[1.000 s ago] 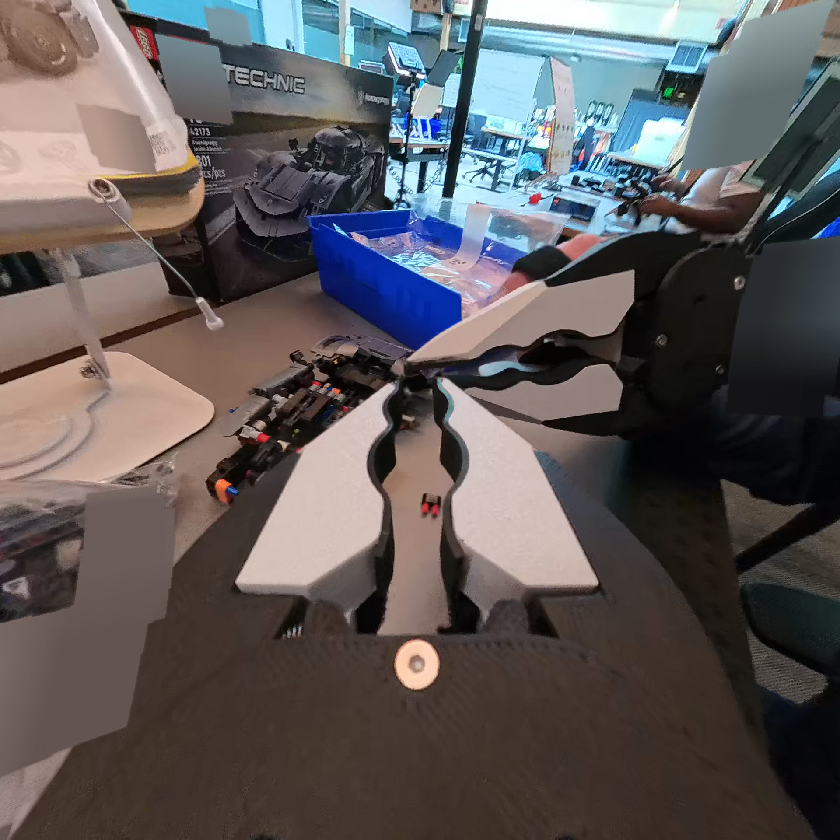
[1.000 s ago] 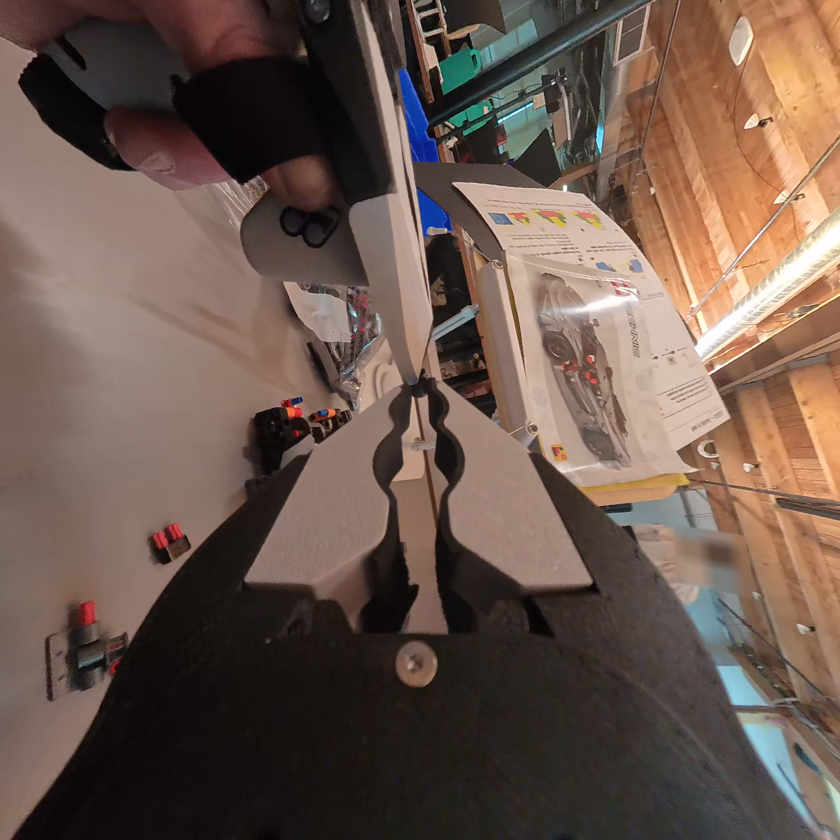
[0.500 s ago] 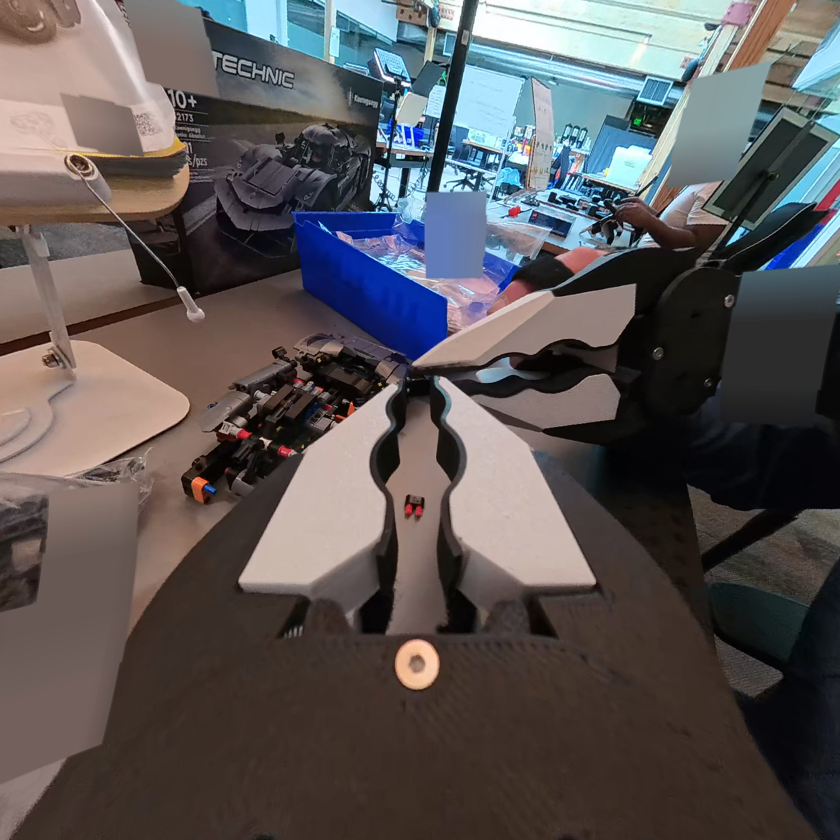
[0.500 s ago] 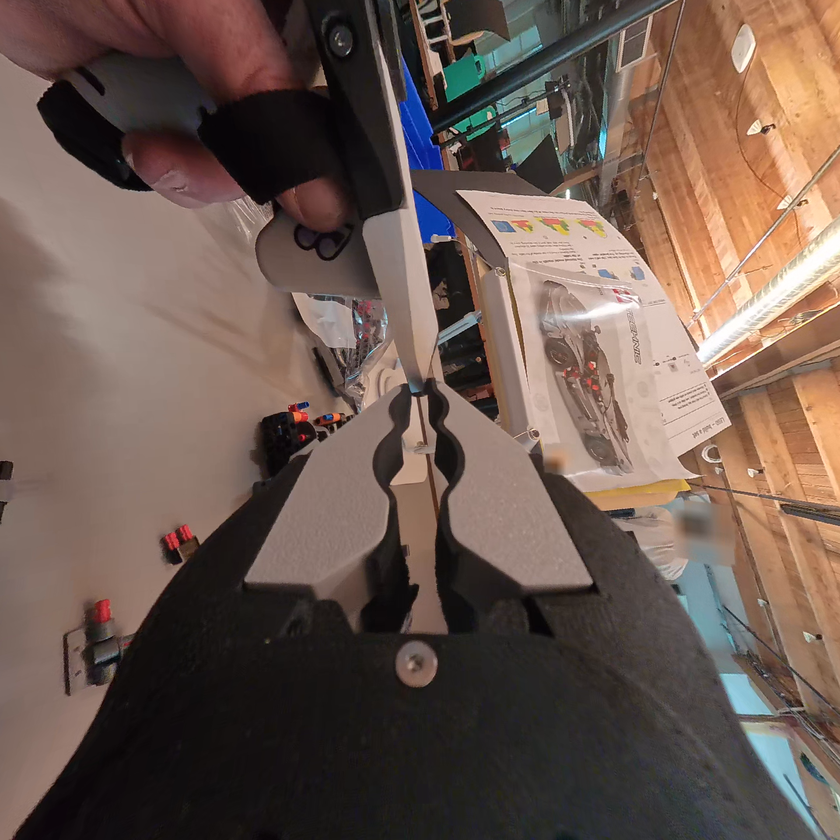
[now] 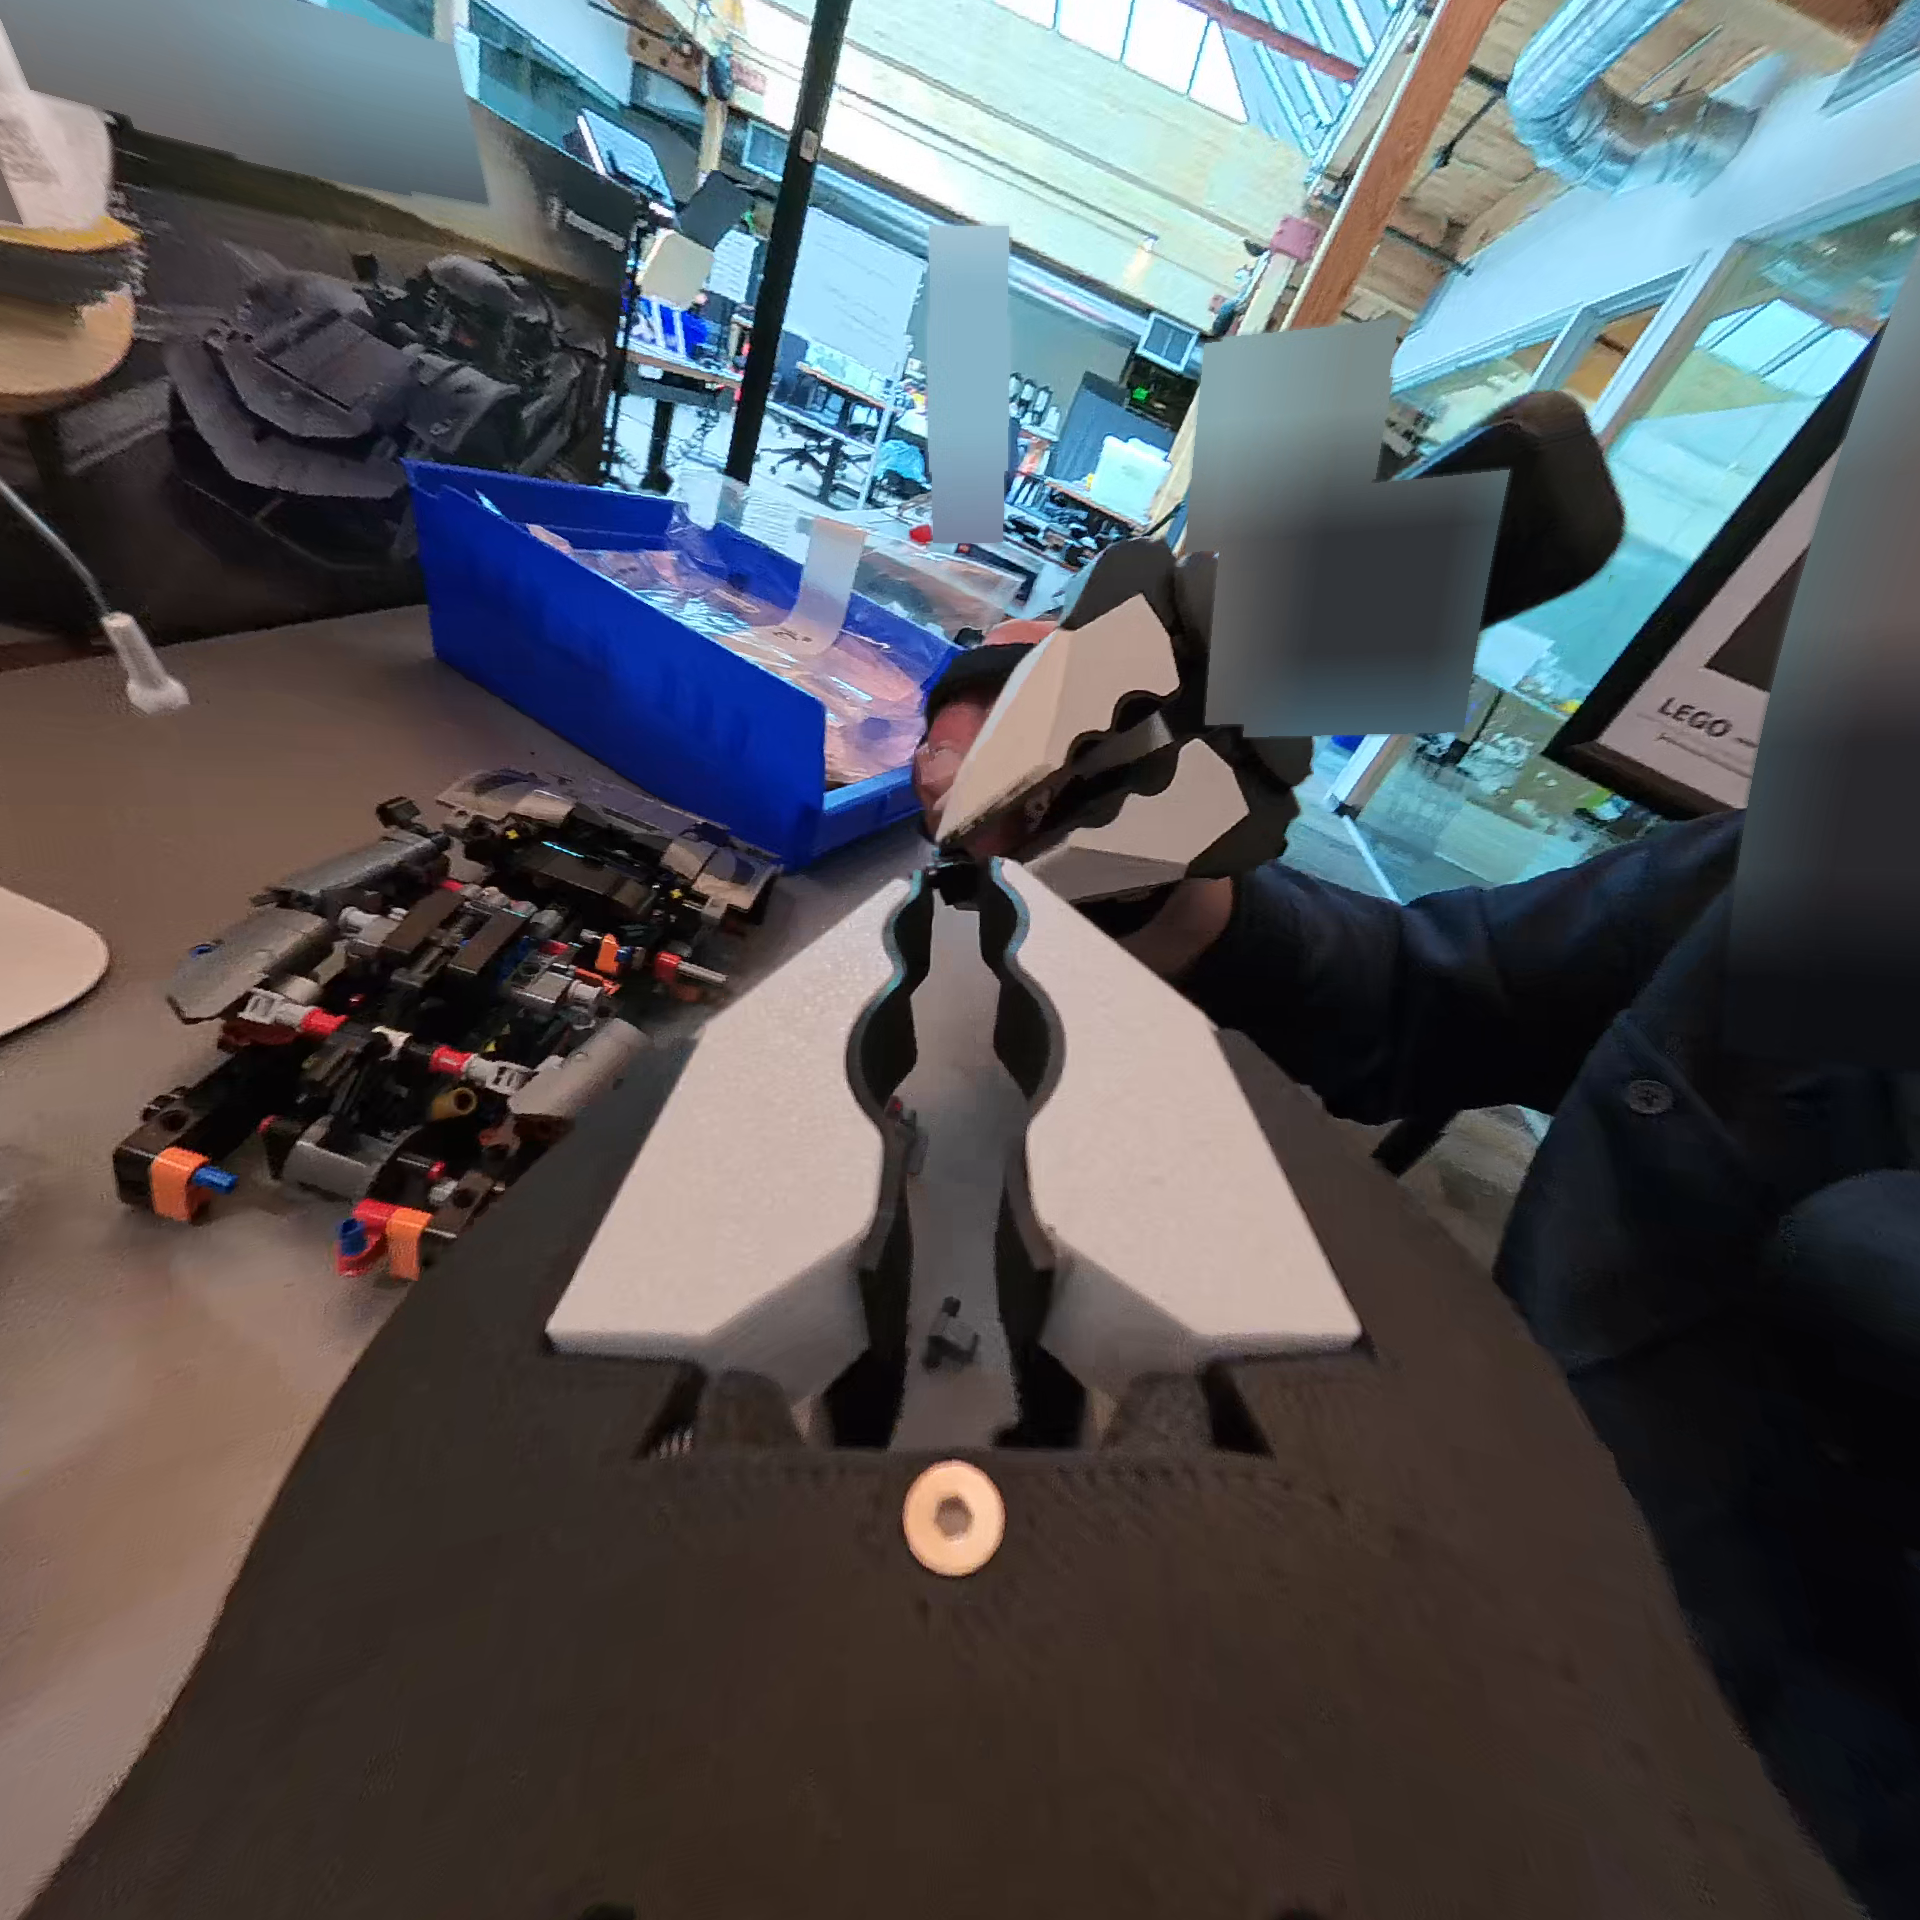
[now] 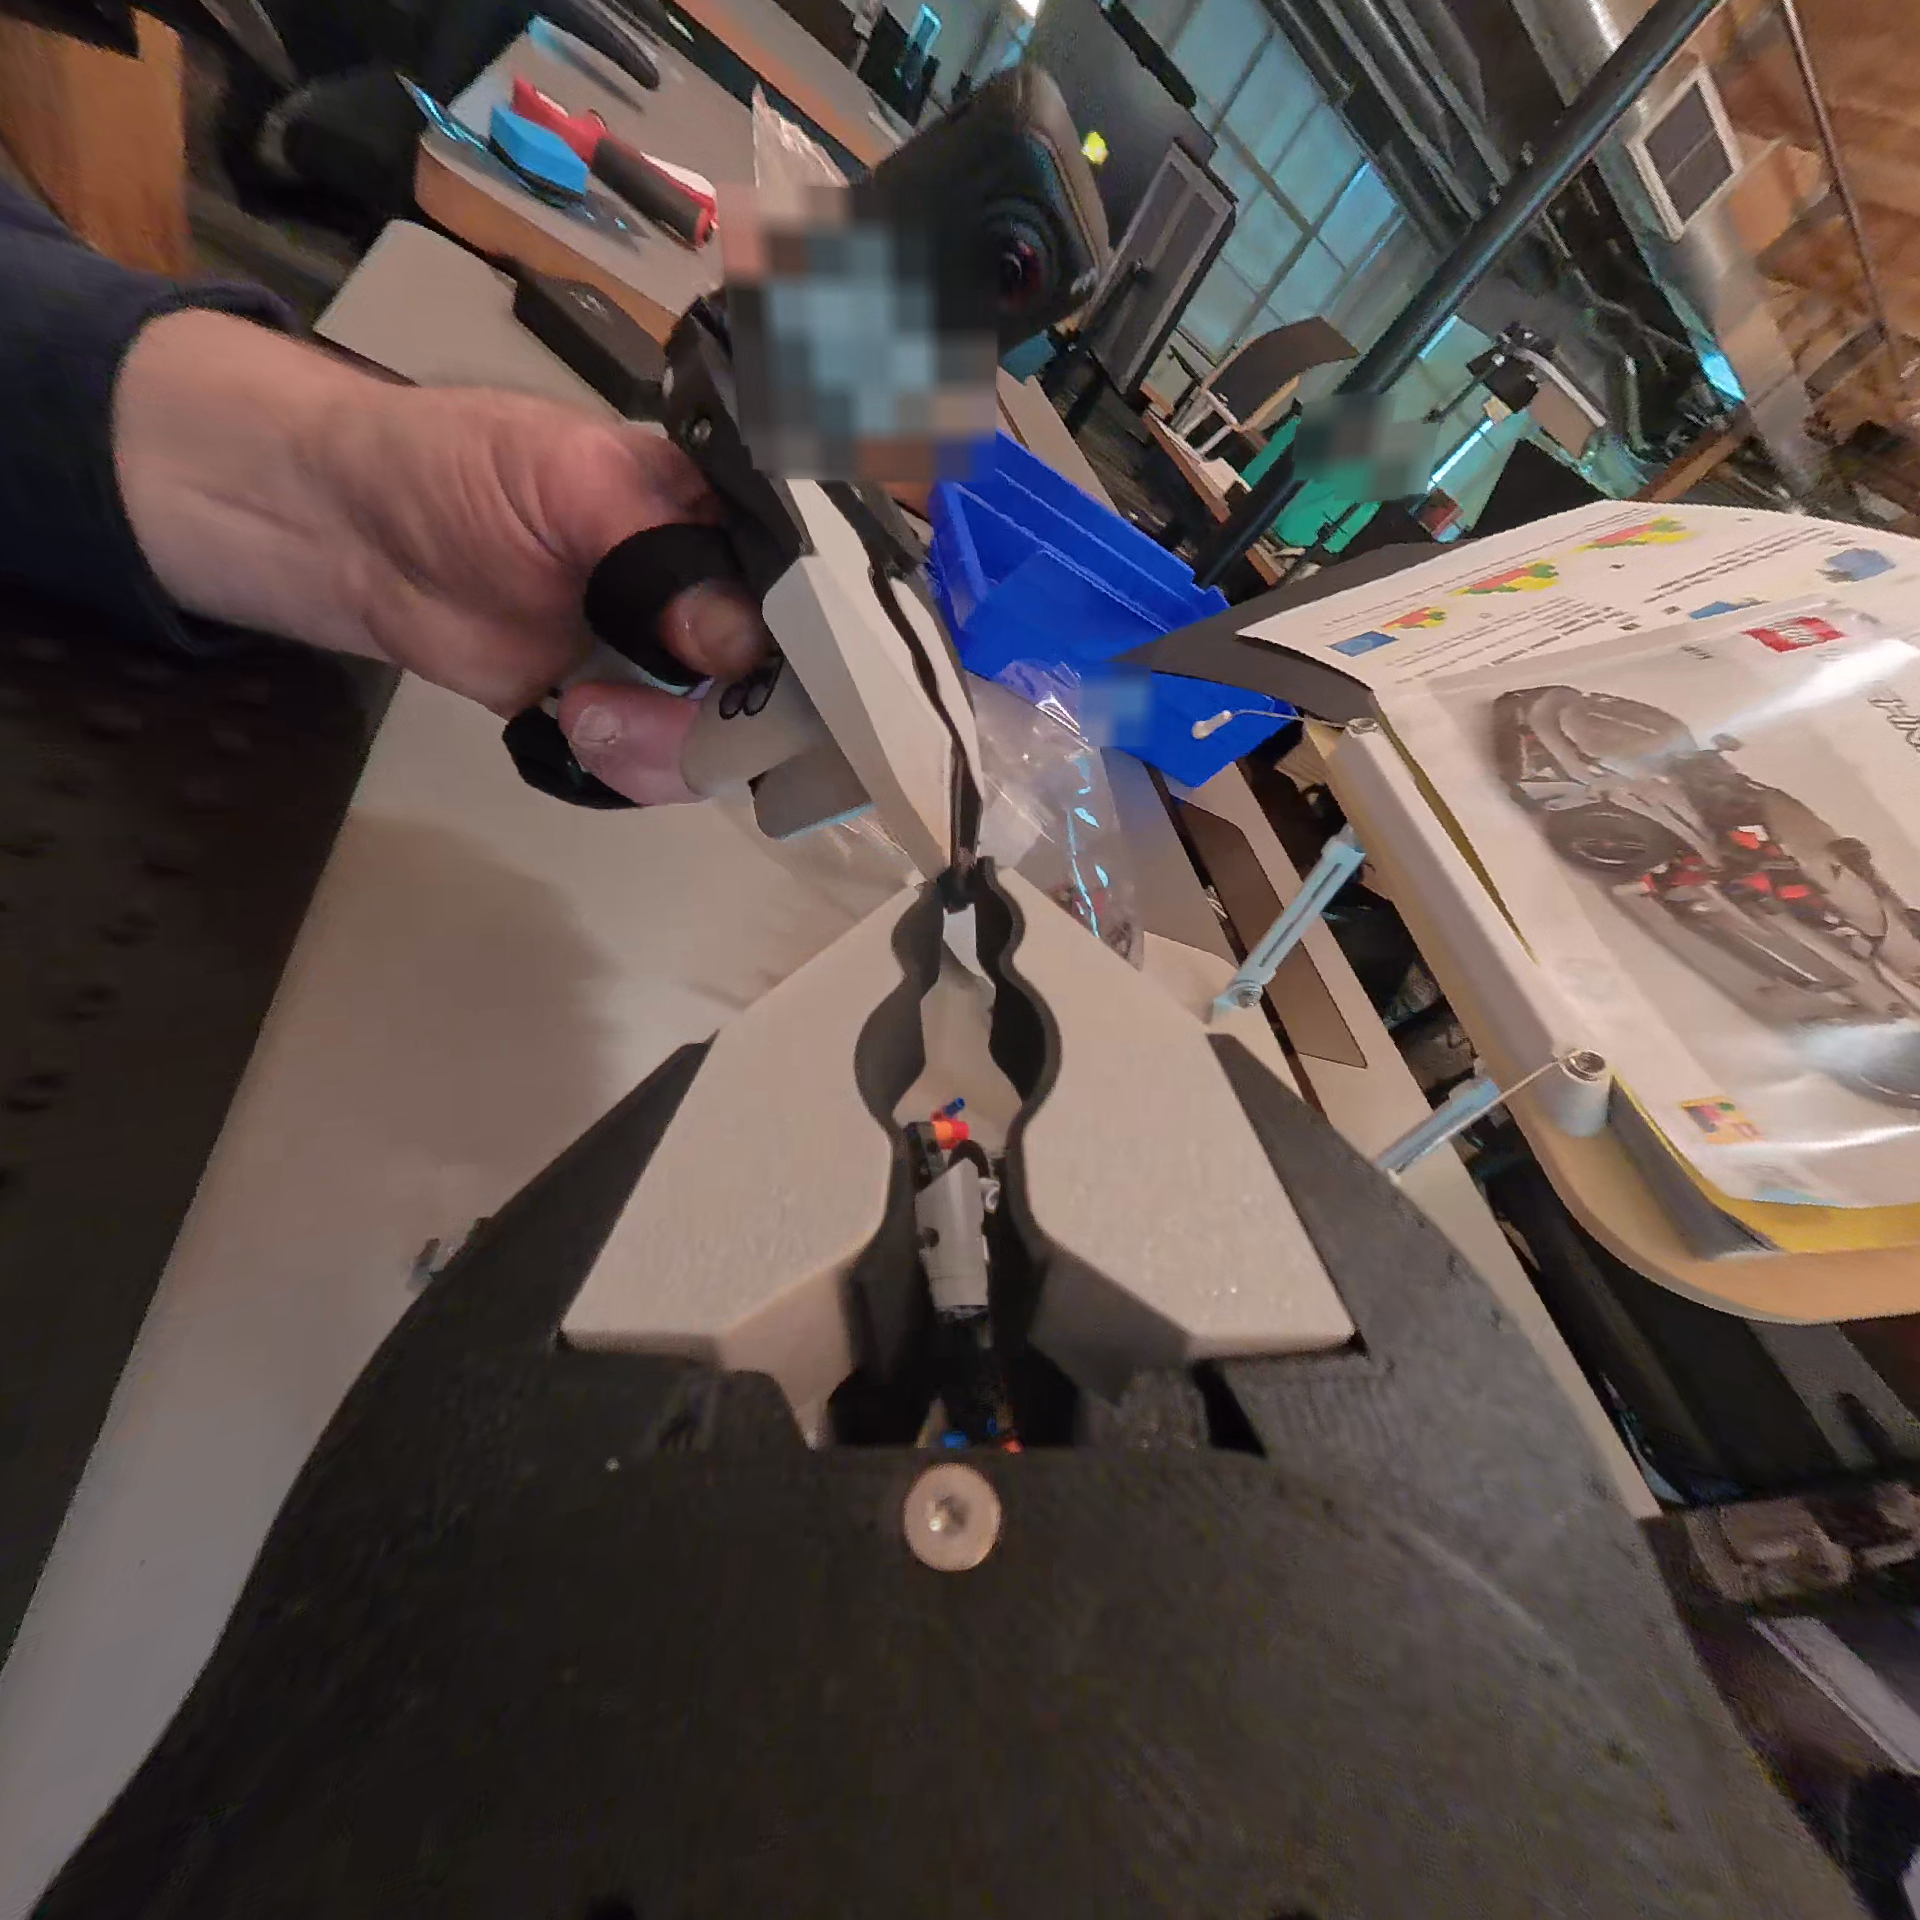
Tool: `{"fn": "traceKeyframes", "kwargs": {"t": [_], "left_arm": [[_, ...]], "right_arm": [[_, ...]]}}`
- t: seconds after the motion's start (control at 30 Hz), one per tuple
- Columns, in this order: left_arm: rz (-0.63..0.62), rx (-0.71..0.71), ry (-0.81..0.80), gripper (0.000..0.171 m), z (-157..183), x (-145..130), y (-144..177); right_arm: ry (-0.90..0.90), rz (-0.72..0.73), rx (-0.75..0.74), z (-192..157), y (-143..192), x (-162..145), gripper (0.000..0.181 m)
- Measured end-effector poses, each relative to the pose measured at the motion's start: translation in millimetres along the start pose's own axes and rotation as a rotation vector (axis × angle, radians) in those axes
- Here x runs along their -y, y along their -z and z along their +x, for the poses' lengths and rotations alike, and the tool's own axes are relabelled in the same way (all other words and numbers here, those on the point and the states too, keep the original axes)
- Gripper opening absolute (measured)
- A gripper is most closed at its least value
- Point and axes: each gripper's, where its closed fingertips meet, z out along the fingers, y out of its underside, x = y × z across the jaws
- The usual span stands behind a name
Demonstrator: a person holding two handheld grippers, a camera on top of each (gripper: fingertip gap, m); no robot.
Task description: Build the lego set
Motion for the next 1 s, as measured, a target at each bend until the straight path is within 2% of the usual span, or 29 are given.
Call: {"fn": "traceKeyframes", "kwargs": {"t": [0.33,0.47,0.53,0.73,1.0], "left_arm": [[-0.02,-0.115,0.005,0.007,14.2,-3.0,1.4],[0.036,-0.14,0.02,0.006,14.8,8.5,13.6],[-0.005,-0.135,-0.016,0.007,17.3,3.5,13.8],[-0.044,-0.172,0.057,0.006,17.4,-7.4,6.7],[-0.092,-0.135,0.085,0.007,11.1,-17.3,1.9]], "right_arm": [[-0.127,0.099,0.156,-11.3,7.5,11.6,0.002],[-0.124,0.11,0.149,-4.5,14.9,11.4,0.0],[-0.118,0.117,0.171,-9.1,13.0,11.5,0.0],[0.06,0.033,0.089,-15.8,2.6,4.8,0.012],[0.243,-0.109,0.014,-19.4,-3.2,-6.9,0.005]]}}
